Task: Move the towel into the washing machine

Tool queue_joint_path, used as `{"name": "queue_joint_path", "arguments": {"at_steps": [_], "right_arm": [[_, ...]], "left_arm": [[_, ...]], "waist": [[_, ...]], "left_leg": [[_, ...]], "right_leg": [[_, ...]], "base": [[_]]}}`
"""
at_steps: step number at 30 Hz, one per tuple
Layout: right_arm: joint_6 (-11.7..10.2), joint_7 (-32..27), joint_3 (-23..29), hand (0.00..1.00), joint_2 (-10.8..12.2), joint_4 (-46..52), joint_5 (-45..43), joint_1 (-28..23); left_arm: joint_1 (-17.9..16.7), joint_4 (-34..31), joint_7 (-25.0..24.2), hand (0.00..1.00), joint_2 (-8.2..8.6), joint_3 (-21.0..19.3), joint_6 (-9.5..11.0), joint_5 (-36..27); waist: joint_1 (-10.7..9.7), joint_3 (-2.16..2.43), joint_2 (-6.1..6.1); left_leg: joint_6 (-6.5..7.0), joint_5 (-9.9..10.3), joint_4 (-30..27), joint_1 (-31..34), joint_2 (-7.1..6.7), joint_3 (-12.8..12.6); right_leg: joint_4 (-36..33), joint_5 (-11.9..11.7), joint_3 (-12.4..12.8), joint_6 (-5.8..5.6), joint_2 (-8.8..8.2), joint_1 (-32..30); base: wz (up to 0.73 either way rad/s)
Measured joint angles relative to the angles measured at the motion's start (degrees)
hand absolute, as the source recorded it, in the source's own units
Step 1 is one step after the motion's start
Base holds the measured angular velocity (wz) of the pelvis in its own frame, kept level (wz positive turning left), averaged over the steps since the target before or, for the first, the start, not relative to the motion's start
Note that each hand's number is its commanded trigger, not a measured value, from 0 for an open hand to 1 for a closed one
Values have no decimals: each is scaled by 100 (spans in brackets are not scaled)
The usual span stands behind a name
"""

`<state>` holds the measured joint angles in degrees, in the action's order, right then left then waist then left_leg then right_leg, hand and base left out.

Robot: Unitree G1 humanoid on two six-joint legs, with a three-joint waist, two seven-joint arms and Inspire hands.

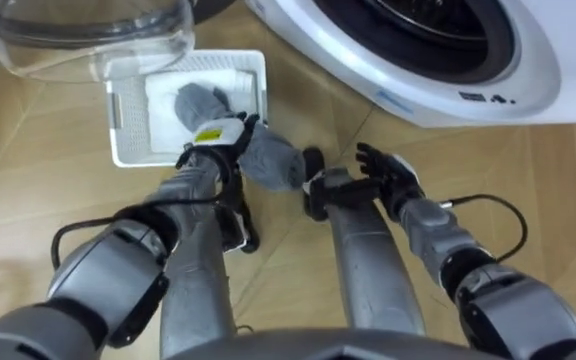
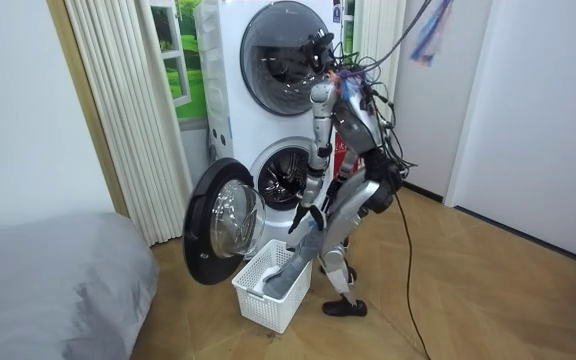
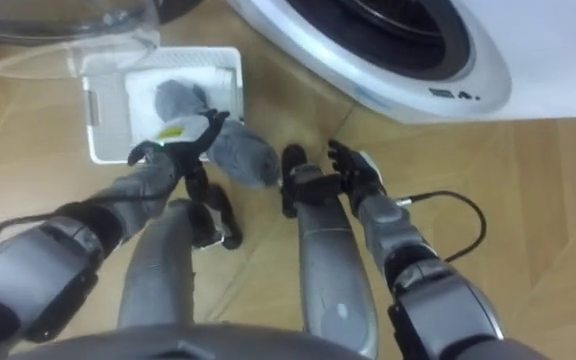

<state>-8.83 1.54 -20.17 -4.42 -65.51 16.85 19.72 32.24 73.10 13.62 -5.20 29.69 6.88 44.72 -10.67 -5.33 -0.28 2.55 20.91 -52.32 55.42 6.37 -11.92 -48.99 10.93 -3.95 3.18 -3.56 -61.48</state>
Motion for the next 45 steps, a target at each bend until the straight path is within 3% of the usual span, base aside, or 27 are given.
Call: {"name": "queue_joint_path", "arguments": {"at_steps": [4, 6, 18, 27, 28, 30, 37, 40, 45], "right_arm": [[-90, -54, -140, 0, 6, 132, 219, 124], [-179, -94, -307, 0, 1, 142, 391, 219], [-314, 245, -611, 0, 65, 400, 921, 392], [-361, 361, -599, 0, 66, 567, 972, 438], [-361, 362, -599, 0, 65, 567, 972, 445], [-360, 364, -598, 0, 55, 542, 966, 504], [-360, 447, -600, 0, 144, 332, 969, 681], [-360, 451, -598, 0, 222, 253, 962, 728], [-359, 433, -558, 0, 233, 226, 972, 725]], "left_arm": [[188, 1, 198, 0, -55, 141, -15, -3], [251, 2, 286, 0, -80, 257, -19, -2], [377, 9, 374, 0, -167, 791, -2, 224], [417, 1, 481, 0, -245, 888, 0, 431], [418, -2, 480, 30, -258, 892, 1, 440], [420, -1, 432, 100, -303, 959, -9, 427], [417, -1, -131, 100, -310, 1122, -28, 193], [418, 5, -392, 100, -325, 1131, -36, 156], [418, 2, -735, 100, -486, 1334, -42, 96]], "waist": [[-54, -1, -2], [-173, -3, -6], [-554, -1, -41], [-605, -1, -41], [-602, -1, -41], [-603, -1, -41], [-606, -2, -92], [-627, 3, -203], [-645, 12, -243]], "left_leg": [[-38, 159, -471, 446, 81, -4], [-60, 225, -693, 686, 95, 26], [-157, 369, -1276, 1375, 244, 146], [-232, 457, -1482, 1764, 311, 275], [-236, 460, -1493, 1786, 313, 286], [-247, 491, -1551, 1843, 314, 290], [-258, 562, -1643, 1887, 315, 299], [-259, 563, -1650, 1887, 337, 307], [-265, 566, -1635, 1886, 336, 323]], "right_leg": [[-463, 112, 66, 47, 11, -492], [-703, 187, 65, 82, 11, -736], [-1230, 341, -36, 221, 50, -1388], [-1391, 409, -166, 337, 66, -1721], [-1397, 410, -172, 339, 70, -1737], [-1460, 436, -173, 346, 67, -1798], [-1595, 545, -163, 348, 58, -1874], [-1606, 561, -179, 374, 65, -1878], [-1580, 570, -196, 385, 67, -1875]], "base": [[-6], [5], [1], [-1], [0], [0], [0], [0], [-1]]}}
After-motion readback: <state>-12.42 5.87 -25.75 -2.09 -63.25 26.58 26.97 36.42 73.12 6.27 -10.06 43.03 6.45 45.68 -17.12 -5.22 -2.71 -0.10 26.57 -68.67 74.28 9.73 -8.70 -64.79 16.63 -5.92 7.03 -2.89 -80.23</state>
